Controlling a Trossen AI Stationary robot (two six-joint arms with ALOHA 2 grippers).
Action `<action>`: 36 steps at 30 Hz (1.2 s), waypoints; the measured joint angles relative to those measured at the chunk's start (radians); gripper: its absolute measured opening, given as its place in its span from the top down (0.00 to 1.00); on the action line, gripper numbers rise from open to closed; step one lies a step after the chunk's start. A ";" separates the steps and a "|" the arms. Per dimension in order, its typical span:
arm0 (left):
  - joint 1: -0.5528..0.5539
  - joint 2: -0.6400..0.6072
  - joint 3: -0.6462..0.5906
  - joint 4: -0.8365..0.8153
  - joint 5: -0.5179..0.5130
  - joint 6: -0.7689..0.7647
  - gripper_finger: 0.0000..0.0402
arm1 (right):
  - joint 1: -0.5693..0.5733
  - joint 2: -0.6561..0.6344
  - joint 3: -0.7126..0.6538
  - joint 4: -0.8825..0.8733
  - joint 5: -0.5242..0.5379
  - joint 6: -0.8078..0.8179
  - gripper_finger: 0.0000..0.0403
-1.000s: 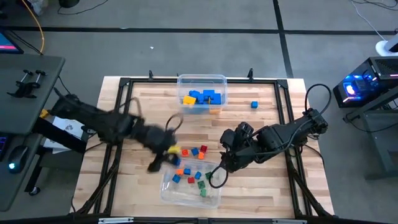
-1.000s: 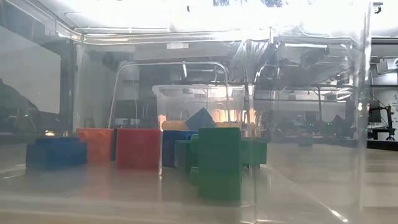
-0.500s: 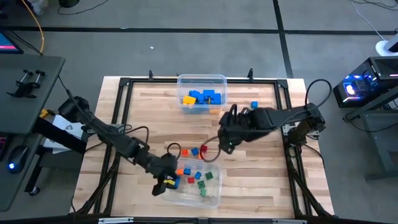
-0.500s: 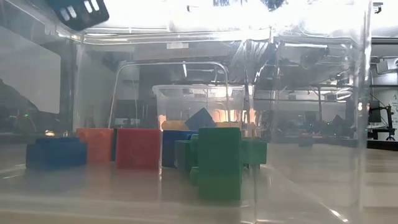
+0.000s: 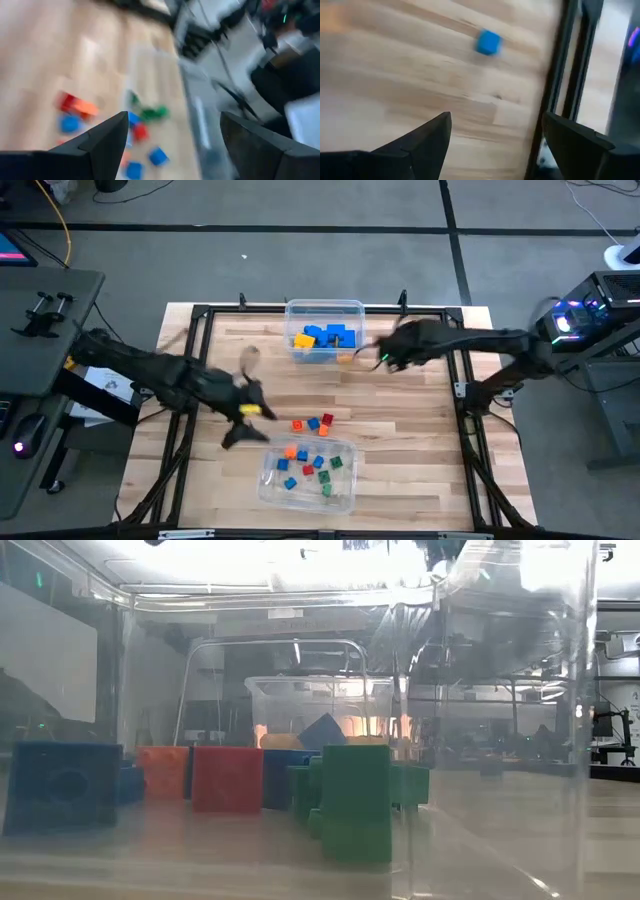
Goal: Sort blocks by size
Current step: Put the small blue game piece into the bottom transparent bin
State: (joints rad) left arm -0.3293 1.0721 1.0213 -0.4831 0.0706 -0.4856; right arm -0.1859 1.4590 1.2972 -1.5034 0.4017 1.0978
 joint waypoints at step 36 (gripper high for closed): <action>-0.002 -0.130 -0.001 0.084 -0.487 -0.141 0.26 | -0.629 0.296 -0.327 0.722 -0.285 -0.449 0.49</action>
State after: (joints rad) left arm -0.3317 0.9417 1.0199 -0.3987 -0.4163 -0.6268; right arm -0.8147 1.7546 0.9707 -0.7813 0.1167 0.6486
